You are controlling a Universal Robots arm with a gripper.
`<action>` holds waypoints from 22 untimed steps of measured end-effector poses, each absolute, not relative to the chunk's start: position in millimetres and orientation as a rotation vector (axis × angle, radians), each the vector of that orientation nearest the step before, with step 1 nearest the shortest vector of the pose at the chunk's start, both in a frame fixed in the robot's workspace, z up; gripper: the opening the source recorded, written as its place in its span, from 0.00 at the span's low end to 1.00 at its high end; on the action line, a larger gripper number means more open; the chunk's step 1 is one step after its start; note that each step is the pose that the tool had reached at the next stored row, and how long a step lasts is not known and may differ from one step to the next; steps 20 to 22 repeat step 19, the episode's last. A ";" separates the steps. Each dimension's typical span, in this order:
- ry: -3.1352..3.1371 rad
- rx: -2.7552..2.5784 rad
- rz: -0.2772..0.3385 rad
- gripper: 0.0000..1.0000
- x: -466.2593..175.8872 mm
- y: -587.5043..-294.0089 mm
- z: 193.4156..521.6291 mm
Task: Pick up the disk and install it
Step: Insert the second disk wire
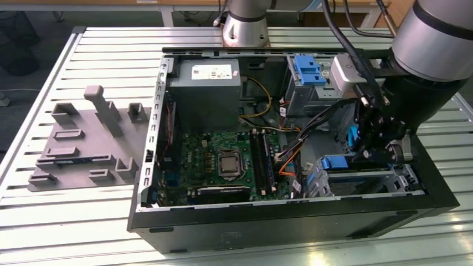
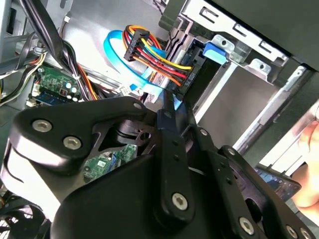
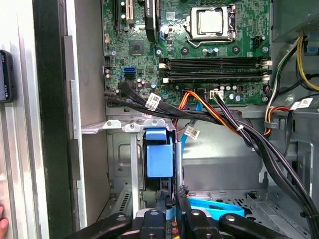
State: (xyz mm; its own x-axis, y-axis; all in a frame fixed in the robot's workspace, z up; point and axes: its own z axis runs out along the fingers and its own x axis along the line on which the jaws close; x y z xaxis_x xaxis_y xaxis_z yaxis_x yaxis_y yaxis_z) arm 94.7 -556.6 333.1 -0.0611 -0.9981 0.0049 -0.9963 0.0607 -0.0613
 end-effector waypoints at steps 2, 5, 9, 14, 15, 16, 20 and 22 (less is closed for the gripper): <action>2.260 -2.126 -0.075 0.24 94.7 -556.6 337.3; 2.260 -2.126 -0.075 0.24 94.7 -556.6 341.6; 2.259 -2.126 -0.074 0.11 94.7 -556.6 341.9; 2.260 -2.126 -0.075 0.11 94.7 -556.6 342.2; 2.260 -2.126 -0.075 0.11 94.7 -556.6 342.2; 2.260 -2.126 -0.075 0.11 94.7 -556.6 342.3; 2.260 -2.126 -0.075 0.11 94.7 -556.6 342.3; 2.260 -2.126 -0.075 0.11 94.7 -556.6 342.3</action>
